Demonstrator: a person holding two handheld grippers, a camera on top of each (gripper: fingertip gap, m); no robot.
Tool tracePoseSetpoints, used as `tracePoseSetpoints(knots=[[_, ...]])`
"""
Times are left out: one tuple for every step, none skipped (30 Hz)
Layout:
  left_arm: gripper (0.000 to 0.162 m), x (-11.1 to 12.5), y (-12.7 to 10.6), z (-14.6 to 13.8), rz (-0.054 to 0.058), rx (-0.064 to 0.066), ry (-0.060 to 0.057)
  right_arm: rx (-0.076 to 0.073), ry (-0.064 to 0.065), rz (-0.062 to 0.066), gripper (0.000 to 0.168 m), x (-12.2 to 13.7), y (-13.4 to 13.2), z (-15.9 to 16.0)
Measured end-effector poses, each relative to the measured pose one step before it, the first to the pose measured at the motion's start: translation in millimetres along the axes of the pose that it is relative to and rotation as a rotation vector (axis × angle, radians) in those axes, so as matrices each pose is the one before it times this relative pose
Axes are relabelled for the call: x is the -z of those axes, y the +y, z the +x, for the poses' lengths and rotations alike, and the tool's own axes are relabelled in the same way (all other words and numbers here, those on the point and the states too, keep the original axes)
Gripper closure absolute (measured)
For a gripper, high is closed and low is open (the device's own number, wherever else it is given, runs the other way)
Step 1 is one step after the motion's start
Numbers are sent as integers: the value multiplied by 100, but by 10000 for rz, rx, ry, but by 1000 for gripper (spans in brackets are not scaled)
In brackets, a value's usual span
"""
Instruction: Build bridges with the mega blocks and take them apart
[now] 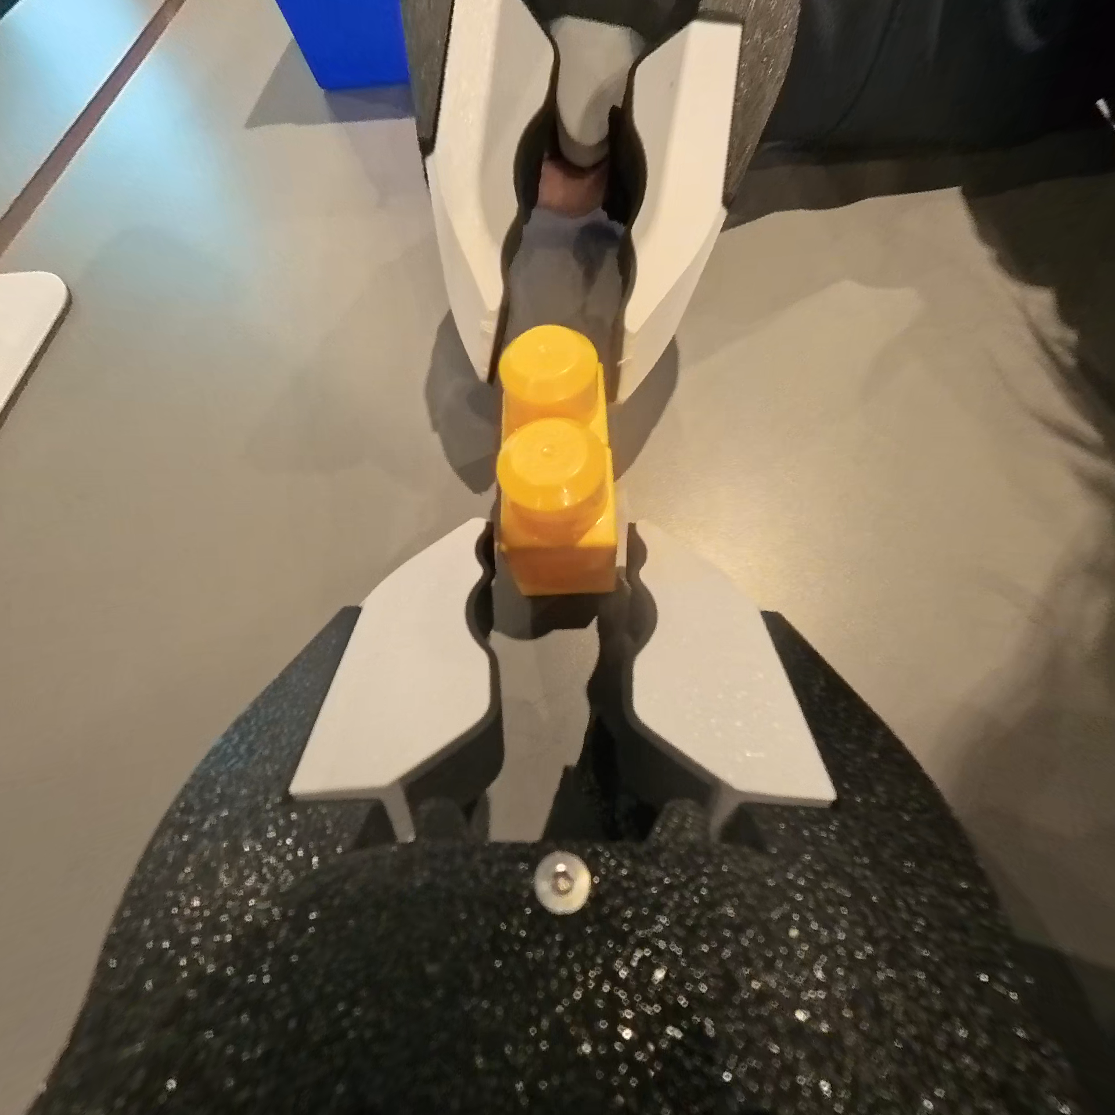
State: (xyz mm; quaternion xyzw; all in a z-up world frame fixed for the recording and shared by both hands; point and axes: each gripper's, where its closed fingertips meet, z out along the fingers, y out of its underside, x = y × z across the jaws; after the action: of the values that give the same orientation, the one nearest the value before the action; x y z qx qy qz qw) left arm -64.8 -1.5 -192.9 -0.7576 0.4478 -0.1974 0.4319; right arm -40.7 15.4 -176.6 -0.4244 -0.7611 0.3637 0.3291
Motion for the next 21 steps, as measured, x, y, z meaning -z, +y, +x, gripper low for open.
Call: tracePoseSetpoints(knots=[[121,44,-12,-23,9,15,-4,-20,-4,9,130,45,-9,9],[120,31,-2,-36,1,6,-17,-18,13,14,130,39,-4,39],[120,38,4,-14,-2,10,-9,-11,21,9,129,47,2,41],[120,54,12,6,1,24,0,-6,18,4,129,70,5,26],[119,80,0,-23,9,29,-12,-6,42,-2,128,119,7,68],[118,98,-24,-43,22,24,-31,-13,54,2,127,177,-11,66],[118,121,-66,-37,46,21,-28,-25,63,2,128,207,9,76],[118,105,-61,-12,40,19,-16,-13,70,-23,130,204,74,87],[118,104,38,-26,-21,13,-21,15,80,-42,131,199,127,83],[118,80,144,-38,-81,10,-26,27,64,-66,134,155,179,68],[118,87,180,-27,-88,23,-17,20,50,-79,136,141,212,68],[118,98,154,-15,-57,45,7,1,80,-70,138,119,187,125],[119,128,113,28,-25,66,35,-15,65,-43,140,108,153,114],[120,166,102,26,-10,72,35,-21,55,-26,143,114,119,98],[121,199,64,8,4,61,15,-15,41,8,145,114,55,89],[124,207,51,-7,11,54,11,-12,-5,9,147,114,38,15],[126,201,52,27,4,61,36,-15,-22,-3,151,67,40,-13],[129,159,31,83,10,74,89,-19,-15,-23,155,27,81,-2],[131,95,-5,150,27,85,136,-22,-13,-57,159,-61,124,-9],[135,2,-17,150,22,71,124,-3,-22,-89,162,-124,161,-40],[137,-83,33,82,-20,23,58,20,-10,-87,164,-176,149,-49]])
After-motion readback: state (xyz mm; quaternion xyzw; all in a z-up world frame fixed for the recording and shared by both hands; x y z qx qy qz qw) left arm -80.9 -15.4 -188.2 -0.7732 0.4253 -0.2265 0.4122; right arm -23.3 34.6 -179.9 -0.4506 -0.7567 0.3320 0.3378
